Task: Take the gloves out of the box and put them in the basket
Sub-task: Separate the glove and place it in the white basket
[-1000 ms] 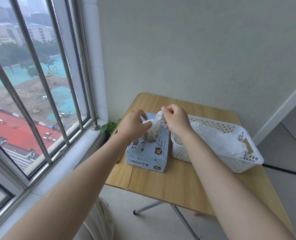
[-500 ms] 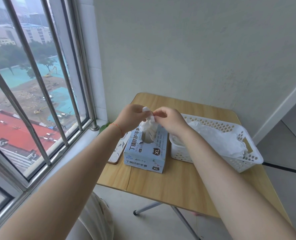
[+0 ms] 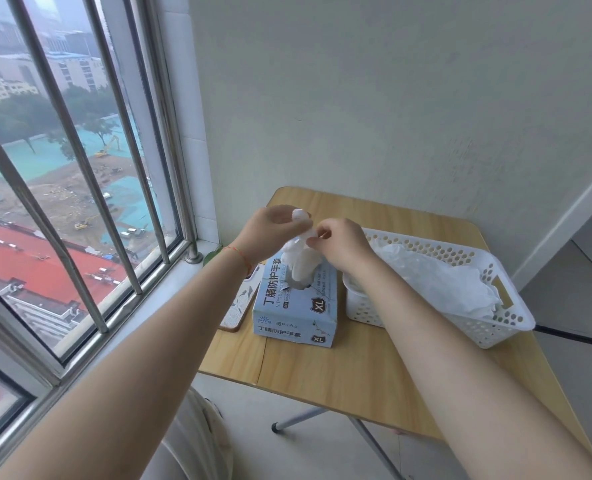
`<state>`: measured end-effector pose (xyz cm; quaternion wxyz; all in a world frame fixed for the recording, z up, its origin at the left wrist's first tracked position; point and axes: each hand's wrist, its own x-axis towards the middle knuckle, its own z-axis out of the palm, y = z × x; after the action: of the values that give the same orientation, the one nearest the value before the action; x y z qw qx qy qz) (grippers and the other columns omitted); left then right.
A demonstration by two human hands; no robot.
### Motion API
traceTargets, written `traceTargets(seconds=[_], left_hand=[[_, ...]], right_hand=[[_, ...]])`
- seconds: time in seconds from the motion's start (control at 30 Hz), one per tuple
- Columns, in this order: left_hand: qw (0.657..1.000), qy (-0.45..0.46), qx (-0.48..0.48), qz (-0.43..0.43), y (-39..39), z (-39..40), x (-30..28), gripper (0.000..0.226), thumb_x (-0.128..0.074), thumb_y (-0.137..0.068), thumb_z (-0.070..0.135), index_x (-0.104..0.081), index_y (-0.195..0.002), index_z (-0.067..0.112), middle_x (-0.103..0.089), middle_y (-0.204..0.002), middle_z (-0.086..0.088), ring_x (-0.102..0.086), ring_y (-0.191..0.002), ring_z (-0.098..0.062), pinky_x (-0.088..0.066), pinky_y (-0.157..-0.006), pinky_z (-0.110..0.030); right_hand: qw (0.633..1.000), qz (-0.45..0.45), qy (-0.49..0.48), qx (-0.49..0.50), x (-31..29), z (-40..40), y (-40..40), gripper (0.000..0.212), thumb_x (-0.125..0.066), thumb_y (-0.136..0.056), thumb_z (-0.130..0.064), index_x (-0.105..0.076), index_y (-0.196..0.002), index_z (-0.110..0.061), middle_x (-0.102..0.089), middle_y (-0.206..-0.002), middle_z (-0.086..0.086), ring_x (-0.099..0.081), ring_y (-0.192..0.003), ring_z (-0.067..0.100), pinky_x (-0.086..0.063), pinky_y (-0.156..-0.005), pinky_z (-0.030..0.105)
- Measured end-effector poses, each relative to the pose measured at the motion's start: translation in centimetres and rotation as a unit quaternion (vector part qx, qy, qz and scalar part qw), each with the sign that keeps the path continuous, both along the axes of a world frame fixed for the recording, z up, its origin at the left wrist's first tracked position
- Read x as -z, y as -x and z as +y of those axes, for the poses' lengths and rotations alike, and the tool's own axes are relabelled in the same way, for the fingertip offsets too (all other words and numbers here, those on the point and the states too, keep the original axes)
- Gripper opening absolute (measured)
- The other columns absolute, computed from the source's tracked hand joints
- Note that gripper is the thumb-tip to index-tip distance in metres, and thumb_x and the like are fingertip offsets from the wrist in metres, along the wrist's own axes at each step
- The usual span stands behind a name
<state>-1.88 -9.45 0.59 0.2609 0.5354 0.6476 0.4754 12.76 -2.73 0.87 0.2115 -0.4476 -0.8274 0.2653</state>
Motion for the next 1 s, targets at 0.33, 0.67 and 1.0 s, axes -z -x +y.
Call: traceTargets(seconds=[0.33, 0.67, 1.0], left_hand=[[0.97, 0.127, -0.038, 0.203, -0.3, -0.2, 3.5, 0.056, -0.069, -0.082, 0.031, -0.044, -0.131, 0.02, -0.058, -0.107, -0.001, -0.057, -0.093, -0.023, -0.045, -0.073, -0.032], [0.988, 0.099, 0.089, -0.075, 0.0, -0.3, 2.5, 0.082, -0.074, -0.069, 0.044, -0.041, -0.143, 0.033, -0.053, -0.135, 0.005, -0.053, -0.122, -0.011, -0.043, -0.102, -0.034], [0.992, 0.057, -0.067, 0.094, -1.9, -0.2, 3.7, 0.058, -0.073, -0.083, 0.032, -0.048, -0.135, 0.021, -0.058, -0.106, 0.004, -0.053, -0.09, -0.014, -0.035, -0.064, -0.019]], right_hand=[[0.99, 0.135, -0.042, 0.018, -1.4, -0.2, 0.8, 0.015, -0.052, -0.091, -0.01, -0.068, -0.089, -0.011, -0.066, -0.087, -0.004, -0.056, -0.076, 0.008, -0.04, -0.06, 0.019], [0.994, 0.088, 0.059, -0.001, -0.3, 0.6, 0.4, 0.011, -0.059, -0.088, -0.013, -0.07, -0.086, -0.016, -0.066, -0.081, -0.002, -0.06, -0.075, 0.015, -0.049, -0.066, 0.03], [0.983, 0.169, 0.062, 0.032, -0.9, 1.7, 0.6, 0.012, -0.056, -0.088, -0.008, -0.068, -0.087, -0.009, -0.064, -0.077, -0.001, -0.063, -0.078, 0.022, -0.056, -0.082, 0.044]])
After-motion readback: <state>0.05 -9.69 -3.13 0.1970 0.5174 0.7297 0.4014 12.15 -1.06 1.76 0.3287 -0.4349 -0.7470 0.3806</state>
